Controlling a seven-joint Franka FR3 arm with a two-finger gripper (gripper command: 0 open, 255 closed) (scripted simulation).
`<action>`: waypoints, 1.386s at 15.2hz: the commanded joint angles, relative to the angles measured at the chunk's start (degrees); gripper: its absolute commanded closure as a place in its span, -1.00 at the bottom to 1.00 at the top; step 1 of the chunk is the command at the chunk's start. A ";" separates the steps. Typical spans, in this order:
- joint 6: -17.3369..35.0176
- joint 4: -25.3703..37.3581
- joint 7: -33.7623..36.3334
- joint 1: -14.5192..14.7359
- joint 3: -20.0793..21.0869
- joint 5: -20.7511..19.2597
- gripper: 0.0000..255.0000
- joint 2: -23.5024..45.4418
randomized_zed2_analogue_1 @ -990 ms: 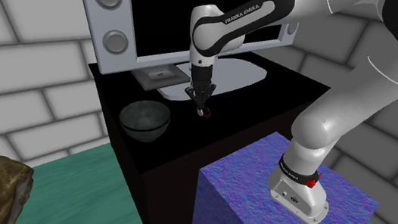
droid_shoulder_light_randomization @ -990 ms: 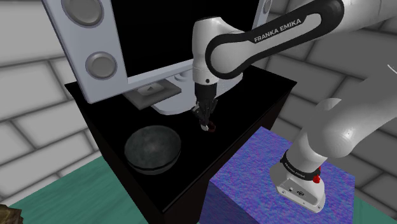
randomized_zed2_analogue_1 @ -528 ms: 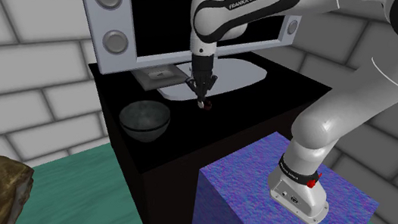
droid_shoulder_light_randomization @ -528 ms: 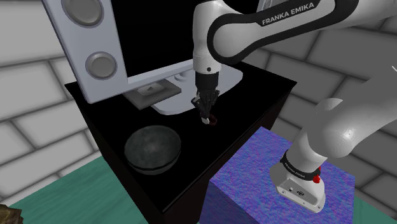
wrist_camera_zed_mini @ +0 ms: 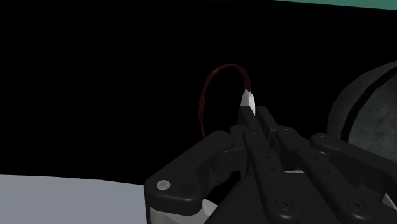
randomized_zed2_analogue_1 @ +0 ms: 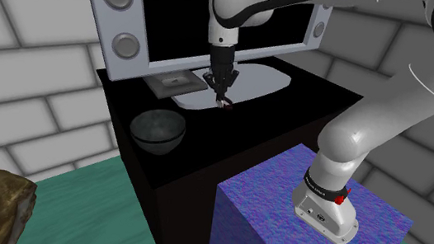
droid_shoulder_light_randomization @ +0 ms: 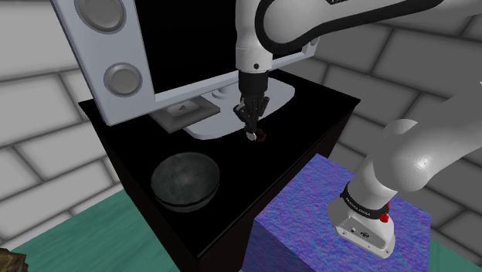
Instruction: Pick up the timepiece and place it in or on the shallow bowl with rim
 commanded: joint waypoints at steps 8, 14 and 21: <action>-7.05 6.18 0.61 -0.21 -0.85 -0.52 1.00 -0.87; -7.39 14.51 7.88 1.21 4.23 -0.27 1.00 6.12; -7.90 28.16 18.99 3.58 11.06 -3.49 1.00 18.52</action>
